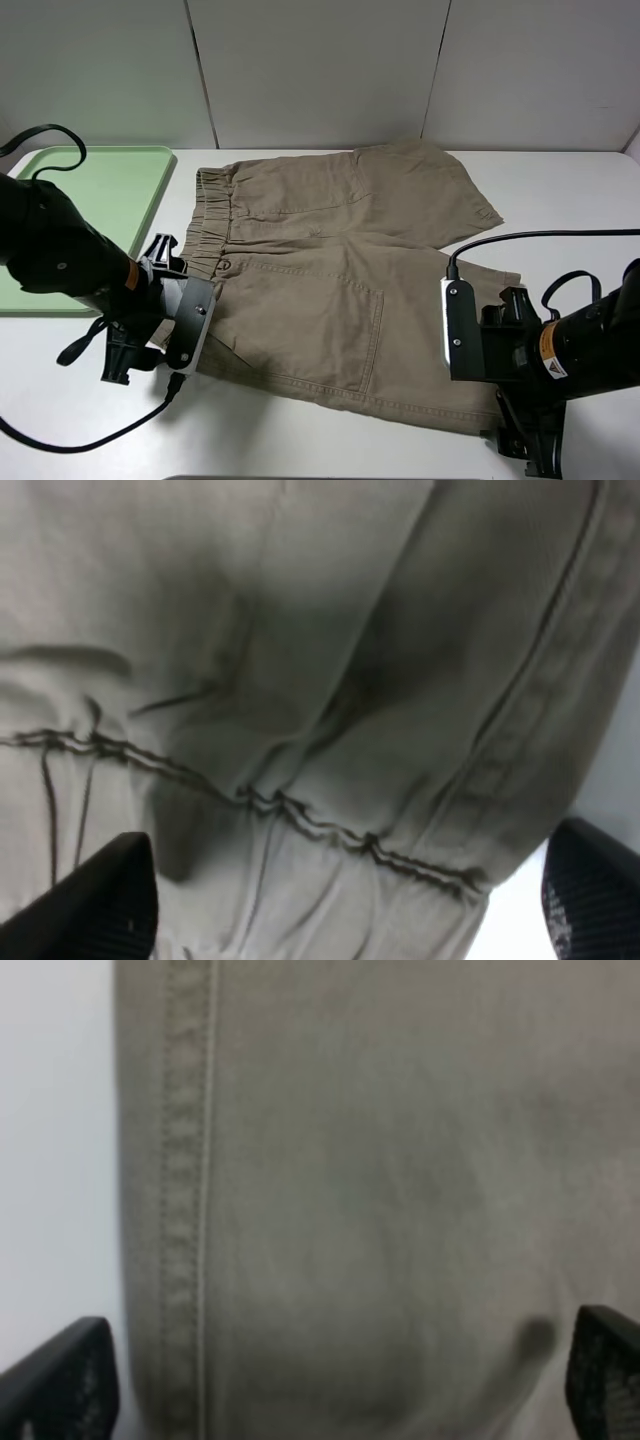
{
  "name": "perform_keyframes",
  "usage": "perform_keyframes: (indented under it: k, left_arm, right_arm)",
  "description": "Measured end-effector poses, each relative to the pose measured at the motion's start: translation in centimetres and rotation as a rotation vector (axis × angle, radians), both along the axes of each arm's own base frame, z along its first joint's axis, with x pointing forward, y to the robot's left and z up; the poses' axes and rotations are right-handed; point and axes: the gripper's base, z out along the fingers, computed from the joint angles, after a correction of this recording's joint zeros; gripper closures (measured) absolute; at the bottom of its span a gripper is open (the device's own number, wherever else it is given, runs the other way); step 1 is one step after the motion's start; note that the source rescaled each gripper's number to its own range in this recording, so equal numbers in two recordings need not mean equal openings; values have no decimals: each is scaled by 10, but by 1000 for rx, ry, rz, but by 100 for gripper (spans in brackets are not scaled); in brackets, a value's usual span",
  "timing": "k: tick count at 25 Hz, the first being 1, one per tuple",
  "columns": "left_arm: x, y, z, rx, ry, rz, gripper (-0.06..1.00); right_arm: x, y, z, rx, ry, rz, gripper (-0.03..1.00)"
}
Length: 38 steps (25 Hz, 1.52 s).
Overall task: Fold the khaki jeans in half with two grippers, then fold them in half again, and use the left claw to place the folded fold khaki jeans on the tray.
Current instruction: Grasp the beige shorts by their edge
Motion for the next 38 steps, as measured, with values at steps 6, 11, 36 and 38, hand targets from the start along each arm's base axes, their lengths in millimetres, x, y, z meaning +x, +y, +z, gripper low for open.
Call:
perform_keyframes:
  k: [6, 11, 36, 38]
  left_arm:
    - [0, 0, 0, 0, 0, 0, 20]
    - [0, 0, 0, -6, 1, 19, 20]
    - [2, -3, 1, -39, -26, 15, 36]
    - [2, -3, 1, -38, -24, 15, 42]
  right_arm:
    - [0, 0, 0, 1, 0, -8, 9]
    - [-1, -2, 0, -17, 10, -8, 9]
    - [2, 2, -15, -35, 44, 19, 46]
    - [2, 2, -15, -33, 43, 20, 57]
